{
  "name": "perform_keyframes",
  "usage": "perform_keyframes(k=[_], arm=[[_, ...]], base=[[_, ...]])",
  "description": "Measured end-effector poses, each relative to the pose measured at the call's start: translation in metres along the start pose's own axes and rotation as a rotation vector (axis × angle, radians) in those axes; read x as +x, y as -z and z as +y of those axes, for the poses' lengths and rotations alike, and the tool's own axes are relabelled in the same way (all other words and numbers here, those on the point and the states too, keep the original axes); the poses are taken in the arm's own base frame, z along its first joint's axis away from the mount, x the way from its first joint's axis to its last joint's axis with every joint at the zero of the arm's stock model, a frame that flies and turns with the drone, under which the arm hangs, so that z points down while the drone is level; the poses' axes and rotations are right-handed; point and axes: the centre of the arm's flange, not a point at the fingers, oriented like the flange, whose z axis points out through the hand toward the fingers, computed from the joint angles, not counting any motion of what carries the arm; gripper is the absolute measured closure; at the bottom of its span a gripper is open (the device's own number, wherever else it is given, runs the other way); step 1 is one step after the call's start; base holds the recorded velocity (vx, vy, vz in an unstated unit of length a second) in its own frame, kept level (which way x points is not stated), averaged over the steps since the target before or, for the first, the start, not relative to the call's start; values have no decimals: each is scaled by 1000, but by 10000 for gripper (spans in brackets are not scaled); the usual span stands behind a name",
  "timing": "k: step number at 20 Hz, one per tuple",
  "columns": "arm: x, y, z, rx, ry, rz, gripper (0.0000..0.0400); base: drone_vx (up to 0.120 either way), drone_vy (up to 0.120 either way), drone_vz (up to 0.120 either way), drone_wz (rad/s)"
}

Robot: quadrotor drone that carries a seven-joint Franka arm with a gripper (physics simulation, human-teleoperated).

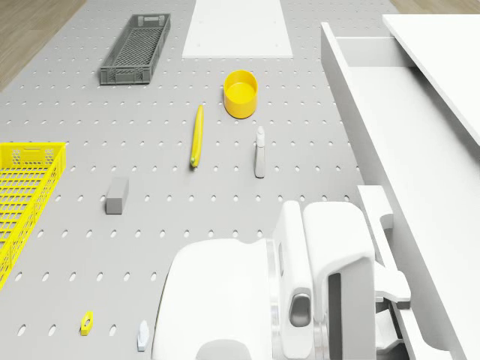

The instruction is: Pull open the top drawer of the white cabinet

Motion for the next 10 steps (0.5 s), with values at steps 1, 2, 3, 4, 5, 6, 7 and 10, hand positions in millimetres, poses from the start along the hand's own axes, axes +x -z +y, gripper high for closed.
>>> perform_keyframes(k=[1,2,3,4,5,6,7,10], arm=[[0,3,0,2,1,-1,283],[0,6,0,3,2,-2,286],[0,9,0,4,2,-3,285],[0,12,0,5,3,-3,285],[-6,16,-4,4,-31,-2,286],[-7,19,-4,4,-31,-2,288],[-6,23,-4,5,-26,-2,290],[-3,31,-2,7,-13,-5,195]], base=[[0,120,0,0],[0,120,0,0],[0,120,0,0],[0,120,0,0],[0,120,0,0],[0,120,0,0],[0,120,0,0],[0,40,0,0]])
